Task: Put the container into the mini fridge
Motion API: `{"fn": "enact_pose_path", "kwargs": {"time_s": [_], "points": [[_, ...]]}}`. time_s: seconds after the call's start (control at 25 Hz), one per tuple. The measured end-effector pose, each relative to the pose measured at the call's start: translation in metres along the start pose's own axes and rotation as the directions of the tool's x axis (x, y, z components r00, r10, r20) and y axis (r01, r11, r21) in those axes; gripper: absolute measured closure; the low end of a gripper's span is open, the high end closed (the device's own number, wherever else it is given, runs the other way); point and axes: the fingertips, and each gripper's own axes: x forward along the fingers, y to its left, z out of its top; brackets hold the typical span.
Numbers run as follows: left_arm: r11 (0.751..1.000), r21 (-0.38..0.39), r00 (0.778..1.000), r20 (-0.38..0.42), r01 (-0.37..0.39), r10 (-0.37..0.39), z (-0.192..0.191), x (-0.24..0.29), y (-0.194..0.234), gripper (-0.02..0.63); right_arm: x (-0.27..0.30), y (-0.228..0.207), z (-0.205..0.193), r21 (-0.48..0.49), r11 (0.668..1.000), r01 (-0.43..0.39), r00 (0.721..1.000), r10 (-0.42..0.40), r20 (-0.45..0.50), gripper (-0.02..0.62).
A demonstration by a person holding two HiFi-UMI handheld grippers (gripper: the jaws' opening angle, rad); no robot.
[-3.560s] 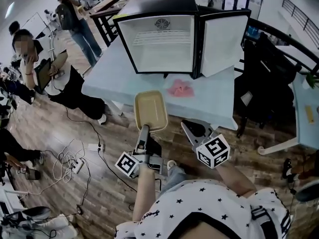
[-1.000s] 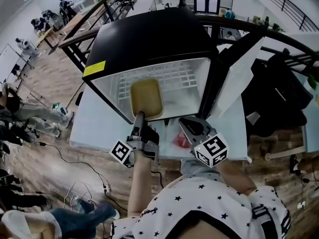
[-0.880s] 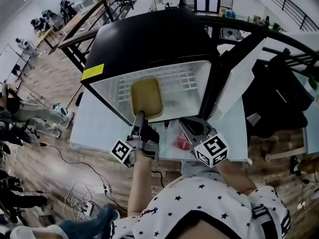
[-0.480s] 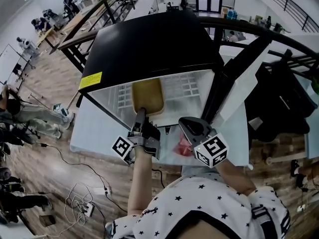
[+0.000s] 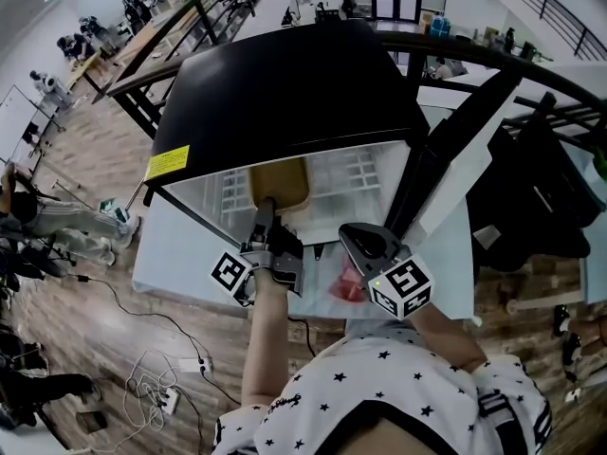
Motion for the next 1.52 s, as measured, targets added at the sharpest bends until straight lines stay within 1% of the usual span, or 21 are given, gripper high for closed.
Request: {"fn": "enact_pose_path", "kwargs": {"time_s": [0.28, 0.56, 0.6, 0.72, 0.84, 1.04, 1.12, 1.24, 1.28, 1.32, 1.4, 1.52], "points": [[1.0, -0.007, 1.0, 0.011, -0.012, 0.012, 0.004, 0.005, 0.0, 0.374, -0.001, -0.001, 0.0, 0.005, 1.0, 0.008, 1.0, -0.008, -0.004, 0.574], [1.0, 0.012, 1.0, 0.007, 0.001, -0.001, 0.004, 0.006, -0.003, 0.373, 0.0, 0.0, 0.0, -0.001, 1.0, 0.004, 1.0, -0.004, -0.006, 0.574], [1.0, 0.021, 1.0, 0.005, 0.011, -0.011, 0.003, 0.006, -0.006, 0.359, -0.001, 0.0, 0.0, -0.002, 1.0, 0.003, 1.0, -0.003, -0.007, 0.574], [0.998, 0.05, 1.0, -0.002, 0.025, -0.025, 0.002, 0.006, -0.011, 0.255, -0.003, 0.002, 0.0, -0.005, 1.0, 0.002, 1.0, -0.002, -0.011, 0.574], [0.999, 0.05, 1.0, -0.004, 0.017, -0.017, 0.001, 0.003, -0.009, 0.238, -0.005, 0.005, -0.001, -0.008, 1.0, -0.001, 1.0, 0.001, -0.013, 0.574], [0.998, 0.055, 0.999, -0.026, 0.024, -0.022, -0.006, -0.01, -0.007, 0.236, -0.011, 0.012, -0.003, -0.013, 1.0, -0.003, 1.0, 0.003, -0.021, 0.574], [0.996, 0.077, 0.999, -0.041, 0.039, -0.036, -0.011, -0.016, -0.01, 0.236, -0.014, 0.017, -0.004, -0.016, 1.0, -0.005, 1.0, 0.005, -0.024, 0.574], [0.986, 0.16, 0.997, -0.072, 0.053, -0.042, -0.019, -0.027, -0.016, 0.238, -0.02, 0.024, -0.004, -0.021, 1.0, -0.009, 1.0, 0.008, -0.027, 0.574], [0.98, 0.193, 0.996, -0.086, 0.051, -0.035, -0.023, -0.031, -0.017, 0.241, -0.022, 0.027, -0.005, -0.021, 1.0, -0.009, 1.0, 0.008, -0.028, 0.574], [0.973, 0.225, 0.995, -0.099, 0.045, -0.023, -0.027, -0.035, -0.018, 0.272, -0.025, 0.029, -0.005, -0.022, 1.0, -0.009, 1.0, 0.008, -0.028, 0.574], [0.958, 0.287, 0.994, -0.111, 0.016, 0.017, -0.032, -0.047, -0.015, 0.338, -0.03, 0.036, -0.007, -0.021, 1.0, -0.007, 1.0, 0.007, -0.029, 0.574], [0.922, 0.384, 0.989, -0.107, -0.05, 0.098, -0.036, -0.068, -0.006, 0.456, -0.037, 0.048, -0.01, -0.016, 1.0, -0.006, 1.0, 0.006, -0.027, 0.574]]}}
